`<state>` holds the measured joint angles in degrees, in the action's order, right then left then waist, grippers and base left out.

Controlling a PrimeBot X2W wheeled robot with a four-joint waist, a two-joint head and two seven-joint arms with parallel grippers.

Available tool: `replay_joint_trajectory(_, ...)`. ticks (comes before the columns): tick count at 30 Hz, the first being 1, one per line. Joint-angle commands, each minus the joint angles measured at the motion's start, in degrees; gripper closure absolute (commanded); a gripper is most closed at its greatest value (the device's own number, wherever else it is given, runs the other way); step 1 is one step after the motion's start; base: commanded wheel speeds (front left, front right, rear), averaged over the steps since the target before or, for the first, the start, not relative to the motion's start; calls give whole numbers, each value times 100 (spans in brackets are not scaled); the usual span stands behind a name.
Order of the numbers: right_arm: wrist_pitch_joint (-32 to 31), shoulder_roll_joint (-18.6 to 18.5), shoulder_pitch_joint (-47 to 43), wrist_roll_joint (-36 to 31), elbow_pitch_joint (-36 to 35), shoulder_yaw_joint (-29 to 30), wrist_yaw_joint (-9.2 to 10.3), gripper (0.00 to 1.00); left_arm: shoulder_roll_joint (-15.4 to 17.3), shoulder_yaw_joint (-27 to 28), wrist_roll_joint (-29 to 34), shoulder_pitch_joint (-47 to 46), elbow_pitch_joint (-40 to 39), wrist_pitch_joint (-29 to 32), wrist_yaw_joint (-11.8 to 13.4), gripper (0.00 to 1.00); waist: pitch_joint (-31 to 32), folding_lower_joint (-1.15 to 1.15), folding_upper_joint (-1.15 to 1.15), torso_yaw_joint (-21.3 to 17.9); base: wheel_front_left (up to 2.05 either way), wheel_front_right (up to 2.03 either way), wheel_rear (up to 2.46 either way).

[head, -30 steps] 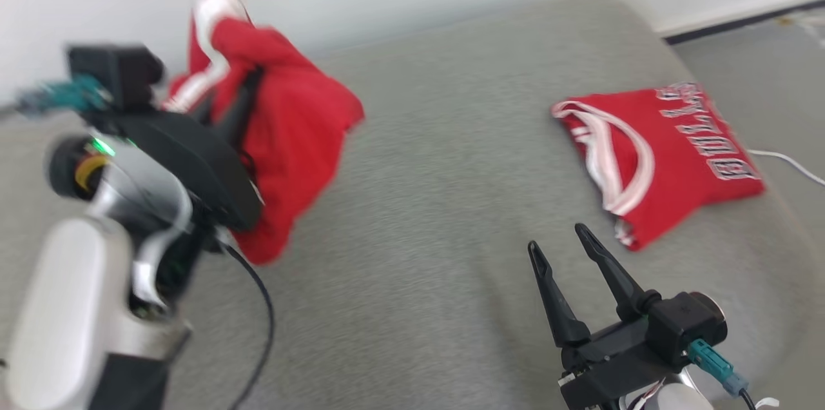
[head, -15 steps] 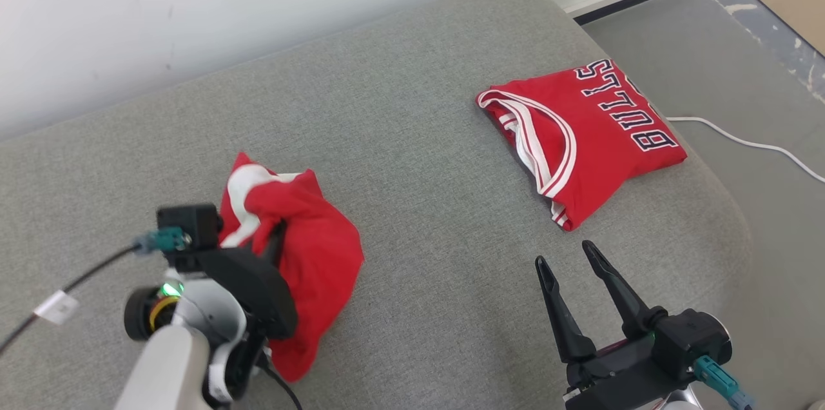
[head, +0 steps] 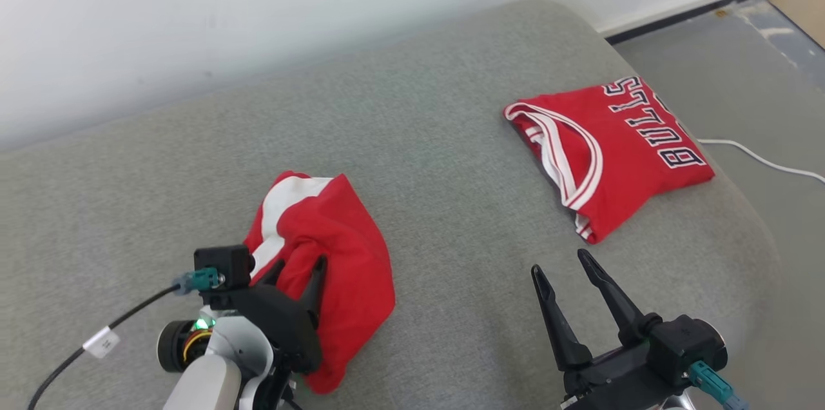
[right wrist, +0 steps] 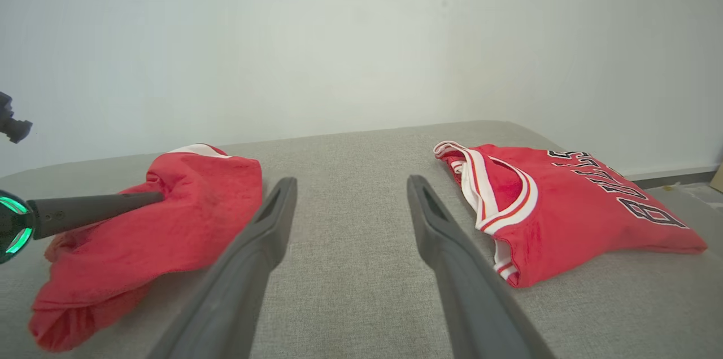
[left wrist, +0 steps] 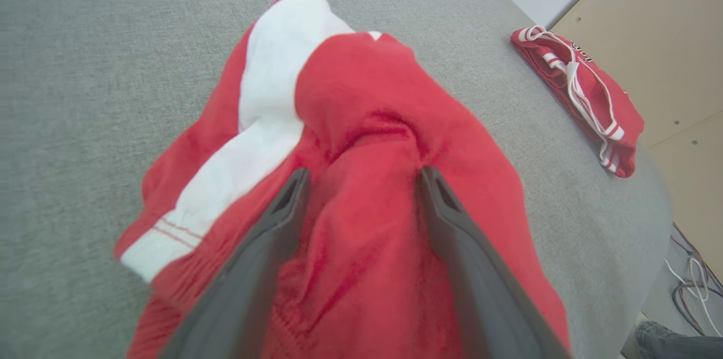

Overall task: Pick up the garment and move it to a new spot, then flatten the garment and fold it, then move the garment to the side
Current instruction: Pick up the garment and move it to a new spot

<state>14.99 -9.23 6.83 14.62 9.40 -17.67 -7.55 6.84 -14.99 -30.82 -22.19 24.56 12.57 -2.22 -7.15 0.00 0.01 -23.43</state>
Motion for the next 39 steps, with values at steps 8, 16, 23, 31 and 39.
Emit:
replay_joint_trajectory(8,-15,-69,-141,43,-3,43,16,0,69,1,110,315,-140,-663,-83,0,308,0,-1,478,0,0,0)
replay_joint_trajectory(16,-56,-67,-337,44,-44,183,16,0,190,391,29,1034,-730,-1622,78,0,545,0,-1,919,0,0,0)
replay_joint_trajectory(23,-65,24,-547,18,-90,458,16,0,275,563,137,1681,-1117,-2153,291,0,669,0,-1,1290,0,0,0)
replay_joint_trajectory(31,-67,145,-770,-48,-93,846,16,0,317,767,429,2376,-1707,-2688,534,0,794,0,-1,1747,0,0,0)
replay_joint_trajectory(39,-43,177,-836,-59,100,1035,16,0,260,1082,806,3059,-2140,-2772,359,0,934,0,-1,2012,0,0,0)
